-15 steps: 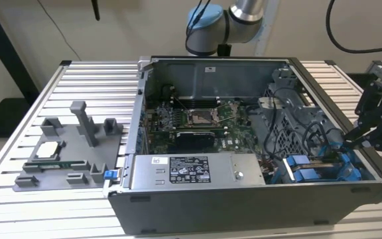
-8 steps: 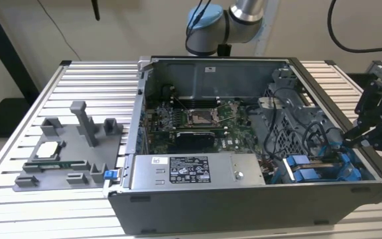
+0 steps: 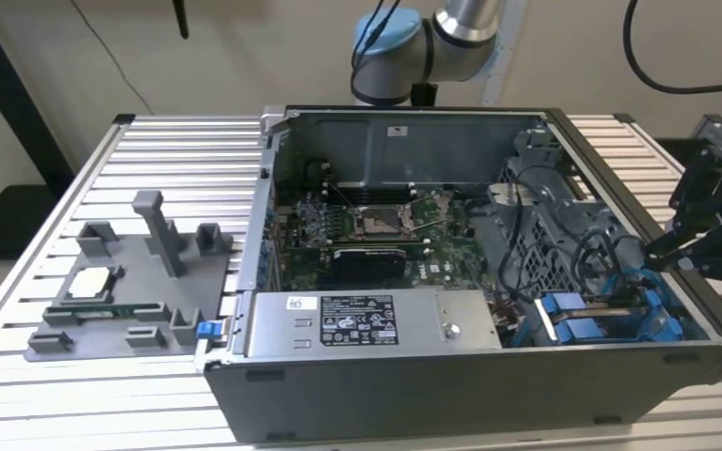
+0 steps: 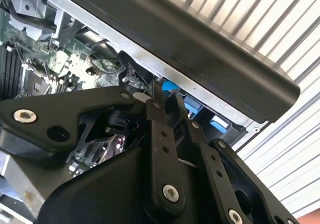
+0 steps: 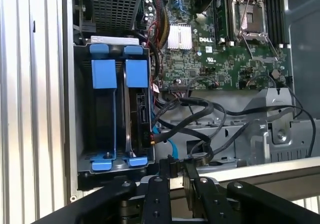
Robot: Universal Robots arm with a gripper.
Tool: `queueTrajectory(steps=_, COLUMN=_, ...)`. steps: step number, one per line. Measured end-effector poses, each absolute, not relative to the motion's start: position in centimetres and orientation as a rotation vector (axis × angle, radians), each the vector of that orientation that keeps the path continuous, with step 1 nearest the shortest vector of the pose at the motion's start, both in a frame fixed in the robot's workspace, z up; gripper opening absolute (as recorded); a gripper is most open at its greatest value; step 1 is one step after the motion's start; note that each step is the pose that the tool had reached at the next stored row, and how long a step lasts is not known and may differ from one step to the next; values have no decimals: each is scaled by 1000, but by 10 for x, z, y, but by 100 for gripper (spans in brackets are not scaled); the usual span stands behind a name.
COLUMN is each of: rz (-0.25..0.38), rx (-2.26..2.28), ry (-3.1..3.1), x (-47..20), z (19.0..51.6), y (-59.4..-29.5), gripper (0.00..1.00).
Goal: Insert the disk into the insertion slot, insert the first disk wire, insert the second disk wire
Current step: 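Insert the second disk wire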
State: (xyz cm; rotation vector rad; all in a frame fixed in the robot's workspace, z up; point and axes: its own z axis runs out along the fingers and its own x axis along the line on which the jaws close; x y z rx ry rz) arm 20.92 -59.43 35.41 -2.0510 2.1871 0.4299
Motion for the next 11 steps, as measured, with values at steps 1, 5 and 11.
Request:
queueTrajectory(steps=1, rz=430, rx=-2051, ry=2187, x=209, z=354, y=-594, gripper=100)
queueTrajectory(steps=5, rz=430, rx=-2050, ry=2188, x=209, z=354, y=-594, gripper=100)
queueTrajectory(steps=11, rz=433, rx=-2046, ry=2187, x=209, z=354, y=-594, gripper=0)
